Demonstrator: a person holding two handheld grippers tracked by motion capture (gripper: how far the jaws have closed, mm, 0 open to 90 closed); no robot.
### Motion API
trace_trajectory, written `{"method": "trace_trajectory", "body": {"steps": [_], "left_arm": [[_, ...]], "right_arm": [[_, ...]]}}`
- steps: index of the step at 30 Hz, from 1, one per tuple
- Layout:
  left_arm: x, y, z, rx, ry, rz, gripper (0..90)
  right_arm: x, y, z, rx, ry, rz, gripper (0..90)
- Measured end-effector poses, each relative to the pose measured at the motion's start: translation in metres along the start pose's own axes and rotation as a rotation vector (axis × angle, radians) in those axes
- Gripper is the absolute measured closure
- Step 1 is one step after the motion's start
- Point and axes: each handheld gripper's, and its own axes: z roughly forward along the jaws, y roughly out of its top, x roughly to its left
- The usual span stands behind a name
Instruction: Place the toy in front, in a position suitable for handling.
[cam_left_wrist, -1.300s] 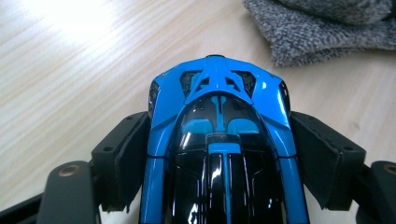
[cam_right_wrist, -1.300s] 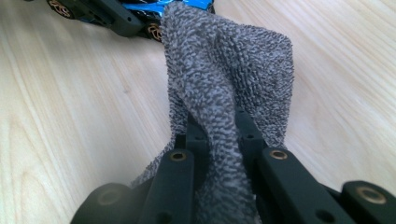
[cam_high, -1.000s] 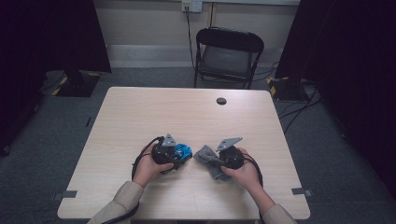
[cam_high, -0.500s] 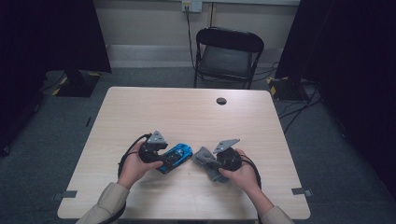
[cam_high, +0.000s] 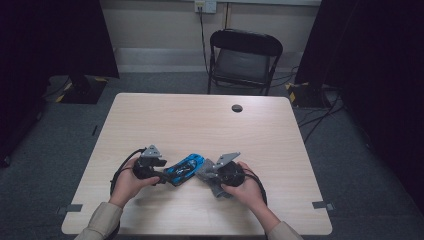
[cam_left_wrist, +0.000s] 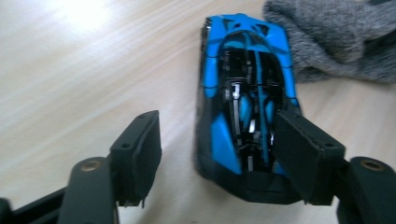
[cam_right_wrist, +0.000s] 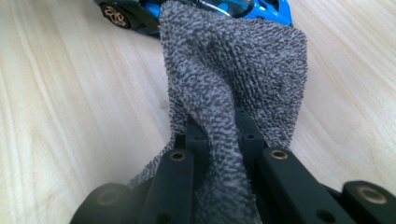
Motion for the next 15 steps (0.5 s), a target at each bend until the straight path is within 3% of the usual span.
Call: {"method": "trace_trajectory", "body": {"steps": [4,6,9,15], "left_arm": [[-0.001,0.0,0.001,-0.006,-0.035,-0.02,39.6],[-0.002,-0.001,0.001,-0.013,-0.05,-0.026,47.0],[-0.005,-0.001,0.005,-0.012,-0.053,-0.032,42.0],[-0.007,0.006,0.016,-0.026,-0.043,-0.041,40.2]], "right_arm": [[-0.001,0.003,0.003,-0.002,-0.015,0.001,80.0],[-0.003,0.004,0.007,-0.008,-0.021,0.0,80.0],[-0.005,0.007,0.012,-0.017,-0.026,0.008,80.1],[-0.013,0.014,0.017,-0.009,-0.047,0.012,80.1]]}}
